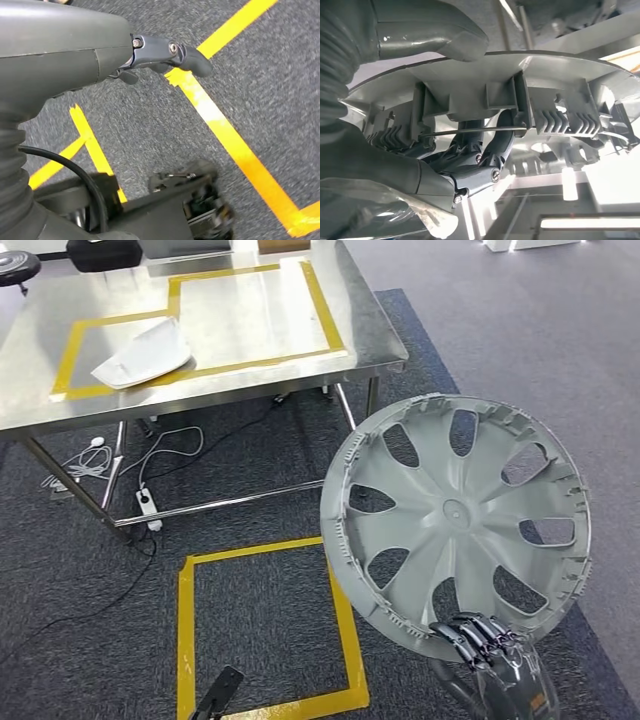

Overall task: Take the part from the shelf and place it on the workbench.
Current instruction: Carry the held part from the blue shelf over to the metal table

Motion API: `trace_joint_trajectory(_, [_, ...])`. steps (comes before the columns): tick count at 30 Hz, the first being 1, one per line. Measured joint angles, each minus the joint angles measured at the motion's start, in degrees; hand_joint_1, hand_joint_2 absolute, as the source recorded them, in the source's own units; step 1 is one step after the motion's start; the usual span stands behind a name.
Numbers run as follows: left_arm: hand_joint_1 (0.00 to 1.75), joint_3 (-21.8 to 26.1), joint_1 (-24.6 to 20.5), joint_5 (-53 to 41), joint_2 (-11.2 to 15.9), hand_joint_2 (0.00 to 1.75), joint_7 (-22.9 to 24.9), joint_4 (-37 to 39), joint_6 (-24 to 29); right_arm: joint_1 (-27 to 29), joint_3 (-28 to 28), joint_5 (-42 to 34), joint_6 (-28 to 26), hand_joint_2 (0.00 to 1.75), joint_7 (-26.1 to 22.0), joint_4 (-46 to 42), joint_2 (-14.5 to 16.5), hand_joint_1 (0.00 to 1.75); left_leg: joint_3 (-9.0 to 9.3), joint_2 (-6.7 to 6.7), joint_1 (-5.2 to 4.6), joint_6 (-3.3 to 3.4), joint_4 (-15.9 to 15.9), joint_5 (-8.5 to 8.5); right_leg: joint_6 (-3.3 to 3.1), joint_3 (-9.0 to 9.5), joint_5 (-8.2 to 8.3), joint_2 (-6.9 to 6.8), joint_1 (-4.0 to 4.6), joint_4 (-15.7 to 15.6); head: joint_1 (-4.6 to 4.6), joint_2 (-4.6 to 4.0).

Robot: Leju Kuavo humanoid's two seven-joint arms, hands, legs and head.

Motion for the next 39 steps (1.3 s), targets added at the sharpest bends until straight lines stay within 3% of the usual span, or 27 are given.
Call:
trace_joint_trajectory(2, [0.00, 0.00, 0.04, 0.00, 0.01, 1.75, 0.00, 0.00, -0.01, 0.01, 0.07, 0.03, 0.00, 1.75, -0.06, 0.01, 0.01, 1.75, -2.89, 0.57, 0.33, -0.22, 5.25, -1.12, -0.09, 0.51, -0.48, -1.63, 0.10, 0.00, 0.00, 0.00])
trace_joint_trajectory(3, [0.00, 0.00, 0.12, 0.00, 0.01, 1.75, 0.00, 0.00, -0.01, 0.01, 0.10, 0.03, 0.00, 1.75, -0.08, 0.01, 0.01, 1.75, -2.93, 0.69, 0.39, -0.20, 4.96, -0.11, -0.04, 0.84, -0.74, -2.40, 0.13, 0.00, -0.01, 0.00])
trace_joint_trajectory(4, [0.00, 0.00, 0.17, 0.00, 0.03, 1.75, 0.00, 0.00, -0.01, 0.01, 0.12, 0.02, 0.00, 1.75, -0.07, 0.01, 0.01, 1.75, -1.83, 1.05, 0.38, -0.05, 2.43, 1.82, 0.06, 1.25, -1.05, -3.13, 0.16, 0.00, 0.00, 0.00])
trace_joint_trajectory(6, [0.00, 0.00, 0.12, 0.00, 0.07, 1.75, 0.00, 0.00, -0.01, 0.01, 0.10, 0.00, -0.01, 1.75, -0.04, 0.02, 0.01, 1.75, 1.78, 3.51, -0.16, 0.63, -5.08, 5.25, 0.51, 1.99, -1.78, -4.51, 0.35, -0.01, 0.01, 0.00])
trace_joint_trajectory(8, [0.00, 0.00, -0.04, 0.00, 0.08, 1.75, 0.00, -0.02, -0.01, -0.04, 0.09, 0.02, -0.04, 1.75, -0.05, 0.03, 0.00, 1.75, 3.78, 5.68, -0.87, 1.41, -9.26, 5.85, 1.09, 2.35, -2.42, -5.79, 0.67, -0.11, 0.09, 0.00])
trace_joint_trajectory(10, [0.00, 0.00, -0.02, 0.00, 0.10, 1.75, 0.00, -0.04, 0.01, -0.25, 0.10, 0.05, -0.07, 1.75, -0.10, 0.03, 0.00, 1.75, 3.90, 5.06, -1.08, 2.00, -9.82, 5.42, 1.59, 3.04, -2.71, -7.06, 0.82, -0.55, 0.20, 0.00])
trace_joint_trajectory(11, [0.00, 0.00, 0.08, 0.00, 0.12, 1.75, 0.00, -0.04, 0.02, -0.37, 0.09, 0.05, -0.07, 1.75, -0.10, 0.03, 0.00, 1.75, 4.09, 4.33, -0.97, 2.31, -10.16, 5.51, 1.82, 3.36, -2.98, -6.72, 0.74, -0.62, 0.35, 0.00])
trace_joint_trajectory(13, [0.00, 0.01, 0.06, 0.00, 0.10, 1.75, 0.00, -0.04, 0.03, -0.46, 0.03, 0.01, -0.07, 1.75, -0.06, 0.04, 0.00, 1.75, 4.54, 2.86, -0.58, 2.93, -10.81, 5.75, 2.17, 2.34, -4.64, -3.59, 0.52, 1.77, 0.58, 0.00])
trace_joint_trajectory(14, [0.00, 0.02, -0.01, 0.00, 0.04, 1.75, 0.00, -0.04, 0.03, -0.45, 0.01, 0.01, -0.07, 1.75, -0.04, 0.06, 0.00, 1.75, 4.70, 2.16, -0.44, 3.14, -10.95, 5.79, 2.21, 0.62, -6.10, -1.55, 0.42, 4.82, 0.80, 0.00])
trace_joint_trajectory(16, [0.00, 0.02, -0.13, 0.00, -0.05, 1.75, -0.01, -0.04, 0.01, -0.39, 0.03, 0.02, -0.07, 1.75, -0.07, 0.10, 0.00, 1.75, 4.75, 0.64, -0.38, 3.39, -10.95, 5.67, 2.25, -4.11, -8.65, 0.11, 0.42, 12.48, 1.01, 0.00])
trace_joint_trajectory(17, [0.00, 0.02, -0.10, 0.00, -0.08, 1.75, -0.01, -0.04, 0.01, -0.37, 0.06, 0.02, -0.07, 1.75, -0.10, 0.13, 0.00, 1.75, 4.84, -0.19, -0.38, 3.44, -10.94, 5.59, 2.27, -6.05, -8.70, 0.25, 0.43, 14.89, 1.01, 0.00])
trace_joint_trajectory(18, [0.00, 0.02, -0.07, 0.00, -0.07, 1.75, -0.02, -0.04, 0.01, -0.35, 0.09, -0.01, -0.07, 1.75, -0.13, 0.15, 0.00, 1.75, 4.97, -1.08, -0.37, 3.45, -10.91, 5.50, 2.29, -7.06, -7.53, 0.29, 0.43, 15.23, 1.01, 0.00])
trace_joint_trajectory(20, [0.00, 0.02, -0.04, -0.02, -0.07, 1.75, -0.05, -0.04, 0.02, -0.34, 0.09, -0.08, -0.07, 1.75, -0.14, 0.21, 0.00, 1.75, 5.40, -2.87, -0.29, 3.26, -10.81, 5.23, 2.25, -5.89, -2.50, 0.99, 0.27, 9.73, 1.02, 0.00])
trace_joint_trajectory(21, [0.00, 0.02, -0.05, -0.04, -0.08, 1.75, -0.06, -0.04, 0.03, -0.39, 0.09, -0.13, -0.07, 1.75, -0.13, 0.26, 0.00, 1.75, 5.48, -3.67, -0.29, 3.04, -10.69, 5.05, 2.24, -4.54, -0.46, 2.43, 0.07, 6.16, 1.04, 0.00])
trace_joint_trajectory(22, [0.00, 0.02, -0.10, -0.09, -0.09, 1.75, -0.06, -0.04, 0.05, -0.42, 0.08, -0.16, -0.08, 1.75, -0.14, 0.29, 0.00, 1.75, 5.38, -4.42, -0.27, 2.80, -10.44, 4.91, 2.19, -3.31, 0.75, 3.88, -0.13, 3.14, 1.03, 0.00])
trace_joint_trajectory(24, [0.00, 0.02, -0.11, -0.19, -0.07, 1.75, -0.07, -0.05, 0.18, -0.38, 0.16, -0.35, -0.16, 1.75, -0.25, 0.40, 0.00, 1.75, 4.89, -5.68, -0.08, 2.12, -10.21, 4.91, 1.96, -2.20, 0.85, 5.75, -0.23, 0.86, 1.06, 0.00])
trace_joint_trajectory(26, [0.00, 0.02, 0.04, -0.25, -0.04, 1.75, -0.13, -0.07, 0.30, -0.45, 0.32, -1.14, -0.22, 1.75, -0.42, 0.42, 0.00, 1.75, 4.65, -6.28, 0.15, 1.39, -10.18, 4.95, 1.39, -1.87, 0.88, 4.89, -0.15, 0.44, 1.07, 0.00])
trace_joint_trajectory(28, [0.00, 0.02, 0.07, -0.25, -0.01, 1.75, -0.39, -0.07, 0.40, -0.55, 0.42, -2.28, -0.26, 1.75, -0.54, 0.40, 0.01, 1.75, 3.84, -3.79, 0.02, 0.63, -8.16, 3.66, 0.72, -1.35, 0.87, 3.81, -0.24, 0.15, 0.85, 0.00])
trace_joint_trajectory(30, [0.00, 0.02, -0.10, -0.29, -0.01, 1.75, -0.87, -0.07, 0.53, -0.44, 0.42, -2.87, -0.32, 1.75, -0.74, 0.40, 0.02, 1.75, 0.87, -0.40, 0.10, -0.07, -1.65, 0.45, 0.21, -0.86, 0.60, 2.66, -0.13, 0.06, 0.63, 0.00])
trace_joint_trajectory(32, [0.00, 0.02, -0.13, -0.37, -0.01, 1.75, -1.20, -0.07, 0.62, -0.36, 0.43, -2.96, -0.34, 1.75, -1.07, 0.40, 0.02, 1.75, -2.43, 0.54, 0.44, -0.42, 5.05, -1.85, 0.00, -0.50, 0.28, 1.68, -0.01, 0.08, 0.60, 0.00])
trace_joint_trajectory(33, [0.00, 0.02, -0.09, -0.42, -0.02, 1.75, -1.29, -0.07, 0.64, -0.35, 0.43, -2.95, -0.35, 1.75, -1.24, 0.40, 0.02, 1.75, -2.93, 0.60, 0.55, -0.46, 5.93, -1.51, 0.00, -0.30, 0.11, 1.33, 0.01, 0.08, 0.60, 0.00])
trace_joint_trajectory(34, [0.00, 0.02, -0.06, -0.50, -0.01, 1.75, -1.34, -0.07, 0.68, -0.33, 0.43, -2.92, -0.35, 1.75, -1.33, 0.40, 0.02, 1.75, -2.33, 0.60, 0.59, -0.39, 4.53, -0.08, 0.05, -0.06, -0.06, 1.05, 0.05, 0.08, 0.60, 0.00])
trace_joint_trajectory(36, [0.00, 0.02, -0.05, -0.68, 0.02, 1.75, -1.43, -0.07, 0.82, -0.33, 0.36, -2.87, -0.35, 1.75, -1.39, 0.40, 0.02, 1.75, 1.16, 0.60, 0.51, 0.14, -2.70, 3.90, 0.26, 0.46, -0.47, 0.65, 0.10, 0.07, 0.63, 0.00])
trace_joint_trajectory(37, [0.00, 0.02, -0.08, -0.74, 0.04, 1.75, -1.47, -0.07, 0.90, -0.35, 0.29, -2.85, -0.36, 1.75, -1.39, 0.40, 0.02, 1.75, 2.87, 0.60, 0.38, 0.49, -6.21, 5.10, 0.48, 0.58, -0.68, 0.55, 0.22, 0.11, 0.64, 0.00])
trace_joint_trajectory(39, [0.00, 0.02, -0.12, -0.80, 0.05, 1.75, -1.58, -0.07, 1.01, -0.34, 0.15, -2.80, -0.38, 1.75, -1.42, 0.40, 0.04, 1.75, 4.41, 0.64, 0.08, 1.06, -9.53, 5.29, 1.07, 0.51, -0.91, 0.42, 0.32, 0.05, 0.68, 0.00])
